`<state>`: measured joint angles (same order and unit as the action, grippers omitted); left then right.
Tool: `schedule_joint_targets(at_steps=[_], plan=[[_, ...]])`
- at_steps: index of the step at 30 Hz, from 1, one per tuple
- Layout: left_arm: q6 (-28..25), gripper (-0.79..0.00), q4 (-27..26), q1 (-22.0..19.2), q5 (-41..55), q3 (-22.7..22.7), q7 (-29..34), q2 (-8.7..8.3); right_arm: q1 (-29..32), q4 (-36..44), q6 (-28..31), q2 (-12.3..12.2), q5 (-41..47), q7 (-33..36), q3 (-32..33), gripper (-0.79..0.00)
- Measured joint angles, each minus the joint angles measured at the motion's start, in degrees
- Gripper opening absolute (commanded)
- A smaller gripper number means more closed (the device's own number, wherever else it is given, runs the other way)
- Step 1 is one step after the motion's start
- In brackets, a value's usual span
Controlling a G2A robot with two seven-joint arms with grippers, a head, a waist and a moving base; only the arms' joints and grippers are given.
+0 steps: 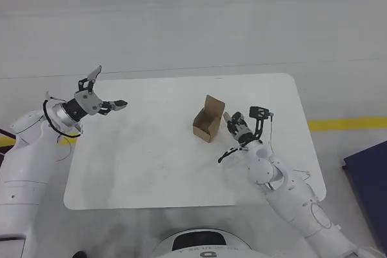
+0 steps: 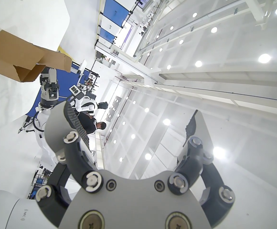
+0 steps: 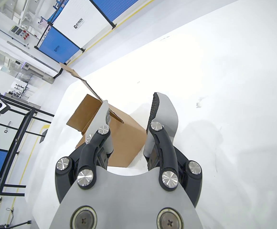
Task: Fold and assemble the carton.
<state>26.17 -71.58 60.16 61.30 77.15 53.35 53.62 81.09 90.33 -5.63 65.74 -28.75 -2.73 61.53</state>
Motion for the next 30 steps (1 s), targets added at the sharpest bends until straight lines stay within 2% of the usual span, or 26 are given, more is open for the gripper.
schedule_joint_targets(at_steps=[3, 6, 12, 17, 23, 30], plan=[[0.0, 0.0, 0.0, 0.0, 0.0, 0.0, 0.0, 0.0, -0.5, 0.3, -0.5, 0.4, -0.3, 0.9, -1.0, -0.206], [0.0, 0.0, 0.0, 0.0, 0.0, 0.0, 0.0, 0.0, -0.7, 0.8, -2.2, 0.7, -2.4, 2.0, -2.4, -0.169], [0.0, 0.0, 0.0, 0.0, 0.0, 0.0, 0.0, 0.0, 0.9, 4.4, -5.0, 0.8, -6.5, 7.2, -4.0, -0.228], [0.0, 0.0, 0.0, 0.0, 0.0, 0.0, 0.0, 0.0, 0.9, 5.2, -6.2, 1.1, -7.5, 9.2, -4.5, -0.348], [0.0, 0.0, 0.0, 0.0, 0.0, 0.0, 0.0, 0.0, -0.3, 3.2, -8.4, 1.9, -6.9, 9.1, -4.7, -0.332], [0.0, 0.0, 0.0, 0.0, 0.0, 0.0, 0.0, 0.0, 0.2, 3.4, -6.9, 2.1, -2.8, 9.5, -1.5, -0.314]])
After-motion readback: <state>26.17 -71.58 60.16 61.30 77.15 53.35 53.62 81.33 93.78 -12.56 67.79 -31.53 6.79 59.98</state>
